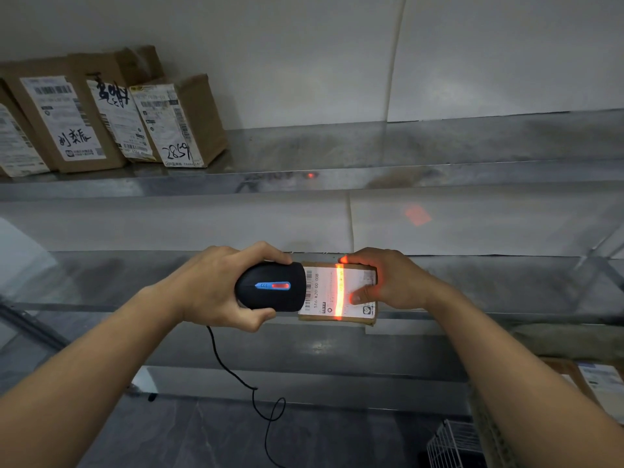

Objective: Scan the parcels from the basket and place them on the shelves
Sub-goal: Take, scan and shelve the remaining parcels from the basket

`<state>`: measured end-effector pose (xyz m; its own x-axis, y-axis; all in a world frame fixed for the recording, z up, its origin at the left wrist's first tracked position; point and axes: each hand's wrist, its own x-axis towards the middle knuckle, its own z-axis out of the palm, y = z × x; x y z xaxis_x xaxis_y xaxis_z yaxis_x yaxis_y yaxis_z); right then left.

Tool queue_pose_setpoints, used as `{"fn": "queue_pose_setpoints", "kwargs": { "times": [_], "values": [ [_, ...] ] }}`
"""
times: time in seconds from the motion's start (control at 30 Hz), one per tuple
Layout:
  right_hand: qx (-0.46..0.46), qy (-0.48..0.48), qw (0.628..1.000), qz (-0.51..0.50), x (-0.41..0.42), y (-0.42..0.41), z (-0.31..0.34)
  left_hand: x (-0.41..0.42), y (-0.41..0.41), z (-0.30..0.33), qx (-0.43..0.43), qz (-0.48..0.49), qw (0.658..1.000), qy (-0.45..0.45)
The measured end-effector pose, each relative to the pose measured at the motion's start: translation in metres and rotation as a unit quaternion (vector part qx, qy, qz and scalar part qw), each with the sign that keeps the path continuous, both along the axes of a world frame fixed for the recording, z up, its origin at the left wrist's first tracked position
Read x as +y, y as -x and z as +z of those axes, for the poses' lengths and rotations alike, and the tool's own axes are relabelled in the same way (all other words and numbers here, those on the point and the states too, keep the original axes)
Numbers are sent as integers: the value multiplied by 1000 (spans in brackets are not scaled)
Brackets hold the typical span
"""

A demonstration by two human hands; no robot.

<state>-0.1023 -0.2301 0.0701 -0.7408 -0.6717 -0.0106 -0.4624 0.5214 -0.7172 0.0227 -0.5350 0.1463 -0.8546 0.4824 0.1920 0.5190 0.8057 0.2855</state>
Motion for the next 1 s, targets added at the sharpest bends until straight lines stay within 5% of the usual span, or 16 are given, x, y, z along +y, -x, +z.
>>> {"fn": "queue_pose_setpoints", "kwargs": {
  "times": [0.3,0.4,0.7,1.0],
  "values": [
    [-25,111,992,-57,9,-11,18,-18,-4,3,40,34,988,-143],
    [-35,180,979,-89,7,-20,34,-29,-10,10,94,78,961,-249],
    [-5,375,923,-88,-40,-40,103,-47,-23,17,158,198,888,-384],
    [30,481,869,-110,-111,-32,145,-53,-26,23,182,238,841,-450]
  ]
}}
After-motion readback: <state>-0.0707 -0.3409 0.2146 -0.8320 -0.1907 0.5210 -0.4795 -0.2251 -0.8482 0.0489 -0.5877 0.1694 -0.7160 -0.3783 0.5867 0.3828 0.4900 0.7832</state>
